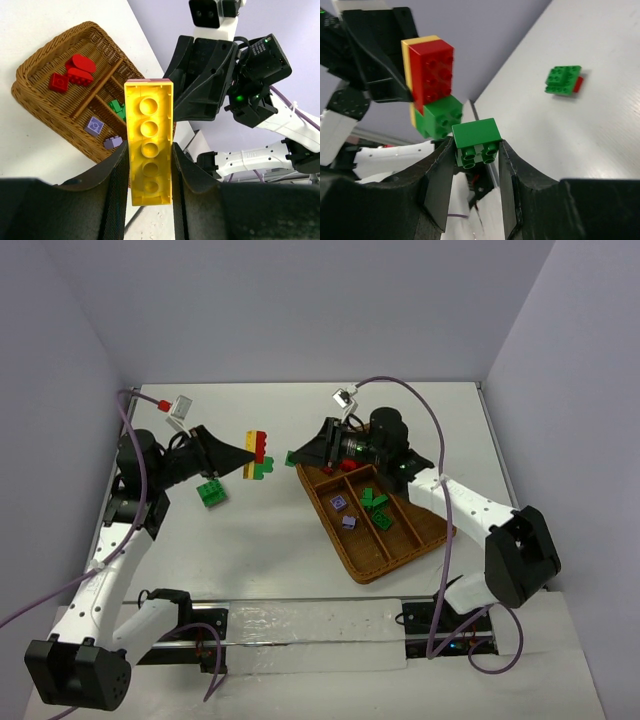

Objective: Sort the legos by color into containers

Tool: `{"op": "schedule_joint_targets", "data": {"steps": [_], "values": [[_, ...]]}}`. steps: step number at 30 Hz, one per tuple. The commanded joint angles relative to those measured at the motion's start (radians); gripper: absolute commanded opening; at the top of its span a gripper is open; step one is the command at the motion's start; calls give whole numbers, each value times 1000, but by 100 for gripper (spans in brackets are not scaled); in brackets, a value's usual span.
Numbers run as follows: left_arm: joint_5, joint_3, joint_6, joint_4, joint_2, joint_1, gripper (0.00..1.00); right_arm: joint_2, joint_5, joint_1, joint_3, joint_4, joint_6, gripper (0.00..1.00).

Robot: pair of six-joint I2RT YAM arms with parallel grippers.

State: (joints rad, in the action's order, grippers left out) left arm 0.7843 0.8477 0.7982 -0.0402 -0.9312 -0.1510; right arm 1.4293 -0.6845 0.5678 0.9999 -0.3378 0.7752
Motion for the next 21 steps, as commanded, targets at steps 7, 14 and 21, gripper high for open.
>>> {"op": "schedule_joint_targets", "data": {"steps": [7, 14, 21], "values": [[-188, 95, -62, -145, -3, 11, 0, -308, 644, -9, -120, 491, -298, 0], [-206, 95, -99, -175, 2, 11, 0, -495, 813, -64, -340, 563, -285, 4], [-198, 114, -126, -201, -22, 11, 0, -654, 913, -75, -479, 679, -147, 15]]}}
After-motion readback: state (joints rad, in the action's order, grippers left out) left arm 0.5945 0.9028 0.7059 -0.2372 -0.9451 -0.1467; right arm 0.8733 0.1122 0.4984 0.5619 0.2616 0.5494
